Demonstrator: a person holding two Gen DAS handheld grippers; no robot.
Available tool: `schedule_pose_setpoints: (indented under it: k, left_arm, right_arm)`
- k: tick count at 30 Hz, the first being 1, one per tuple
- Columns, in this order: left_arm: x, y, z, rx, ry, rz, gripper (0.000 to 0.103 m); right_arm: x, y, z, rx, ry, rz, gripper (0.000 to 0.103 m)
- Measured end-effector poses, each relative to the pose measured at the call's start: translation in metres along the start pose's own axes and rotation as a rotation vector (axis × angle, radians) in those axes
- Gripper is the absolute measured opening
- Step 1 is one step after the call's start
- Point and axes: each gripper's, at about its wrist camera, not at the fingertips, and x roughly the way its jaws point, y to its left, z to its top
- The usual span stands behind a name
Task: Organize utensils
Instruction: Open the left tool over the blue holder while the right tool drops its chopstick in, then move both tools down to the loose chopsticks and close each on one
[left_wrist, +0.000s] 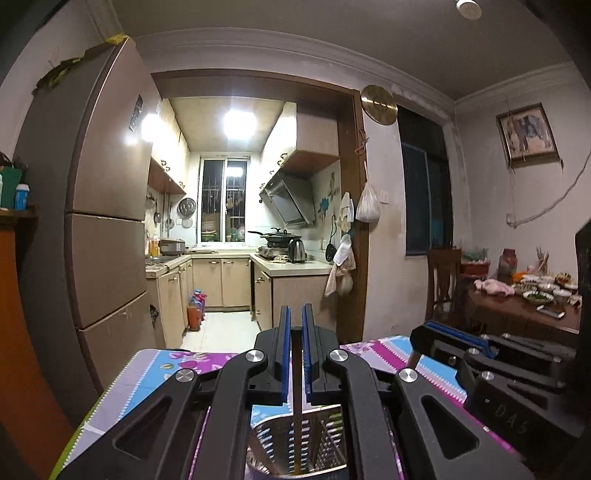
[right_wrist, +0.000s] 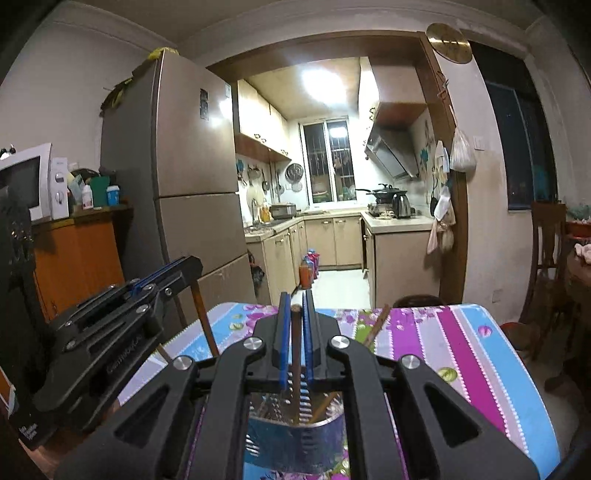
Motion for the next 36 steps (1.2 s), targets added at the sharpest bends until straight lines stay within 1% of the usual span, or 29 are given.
schedule_pose_setpoints:
  k: [2,3,4,5,6,7,9,10,11,13,14,17,18,19,20,23,24,25,26,28,29,31,32,34,36]
  left_arm:
    - [-0.003,-0.001,-0.003,0.007,0.001,0.008,0.007]
    - [-0.004,-0.001,-0.003,0.006,0.005,0.013,0.007]
    - [-0.008,-0.001,-0.002,0.005,0.000,0.023,0.007]
    - [-0.011,0.000,0.001,0.006,-0.010,0.034,0.008]
    - [-0.017,0.000,0.006,0.007,-0.023,0.035,0.011]
    - [-0.024,0.001,0.012,0.006,-0.037,0.038,0.017]
    - [-0.042,0.004,0.027,0.001,-0.084,0.052,0.026]
    - [-0.054,0.006,0.036,-0.003,-0.109,0.053,0.026]
    - [-0.061,0.007,0.041,-0.005,-0.122,0.054,0.026]
    - [-0.089,0.011,0.058,-0.006,-0.162,0.059,0.026]
    - [-0.103,0.014,0.064,-0.007,-0.178,0.059,0.027]
    - [-0.152,0.024,0.077,0.006,-0.214,0.063,0.033]
    - [-0.171,0.028,0.079,0.016,-0.220,0.070,0.037]
    - [-0.188,0.032,0.079,0.029,-0.223,0.080,0.039]
    - [-0.207,0.036,0.078,0.046,-0.219,0.095,0.039]
    - [-0.245,0.045,0.069,0.071,-0.184,0.123,0.043]
    - [-0.259,0.048,0.062,0.082,-0.157,0.136,0.043]
    - [-0.272,0.050,0.055,0.095,-0.132,0.151,0.044]
    - [-0.278,0.051,0.050,0.104,-0.119,0.159,0.045]
    - [-0.298,0.055,0.030,0.125,-0.065,0.189,0.052]
    - [-0.308,0.056,0.017,0.133,-0.028,0.209,0.052]
    - [-0.321,0.060,-0.004,0.150,0.019,0.241,0.052]
    - [-0.326,0.061,-0.015,0.151,0.046,0.254,0.052]
    - [-0.335,0.061,-0.044,0.124,0.126,0.255,0.052]
    - [-0.340,0.058,-0.066,0.120,0.176,0.267,0.052]
  right_arm:
    - [-0.002,0.000,-0.002,-0.009,0.008,-0.009,0.005]
    - [-0.005,0.000,-0.001,-0.010,0.011,-0.014,0.008]
    - [-0.009,-0.001,0.002,-0.007,0.003,-0.020,0.019]
    - [-0.015,-0.003,0.005,-0.004,-0.011,-0.023,0.026]
    - [-0.024,-0.005,0.009,-0.003,-0.030,-0.029,0.037]
    - [-0.030,-0.007,0.012,-0.005,-0.046,-0.032,0.037]
    - [-0.051,-0.014,0.022,-0.006,-0.080,-0.047,0.037]
    - [-0.058,-0.016,0.025,-0.005,-0.090,-0.050,0.037]
    - [-0.074,-0.021,0.030,-0.003,-0.114,-0.058,0.037]
    - [-0.097,-0.028,0.036,-0.005,-0.141,-0.072,0.037]
    - [-0.116,-0.032,0.039,-0.010,-0.165,-0.083,0.037]
    - [-0.169,-0.038,0.040,-0.036,-0.212,-0.104,0.037]
    - [-0.181,-0.039,0.038,-0.044,-0.218,-0.110,0.038]
    - [-0.196,-0.039,0.035,-0.055,-0.222,-0.116,0.042]
    - [-0.214,-0.039,0.029,-0.070,-0.218,-0.124,0.044]
    - [-0.244,-0.036,0.015,-0.105,-0.189,-0.143,0.045]
    - [-0.252,-0.033,0.008,-0.116,-0.178,-0.149,0.046]
    - [-0.260,-0.031,0.001,-0.122,-0.170,-0.153,0.050]
    - [-0.272,-0.029,-0.010,-0.122,-0.155,-0.159,0.052]
    - [-0.284,-0.026,-0.027,-0.122,-0.125,-0.172,0.059]
    - [-0.288,-0.024,-0.033,-0.128,-0.115,-0.182,0.061]
    - [-0.299,-0.017,-0.053,-0.145,-0.086,-0.214,0.066]
    - [-0.302,-0.015,-0.062,-0.146,-0.070,-0.219,0.067]
    - [-0.305,-0.011,-0.076,-0.144,-0.042,-0.222,0.073]
    - [-0.308,-0.007,-0.096,-0.131,-0.006,-0.228,0.079]
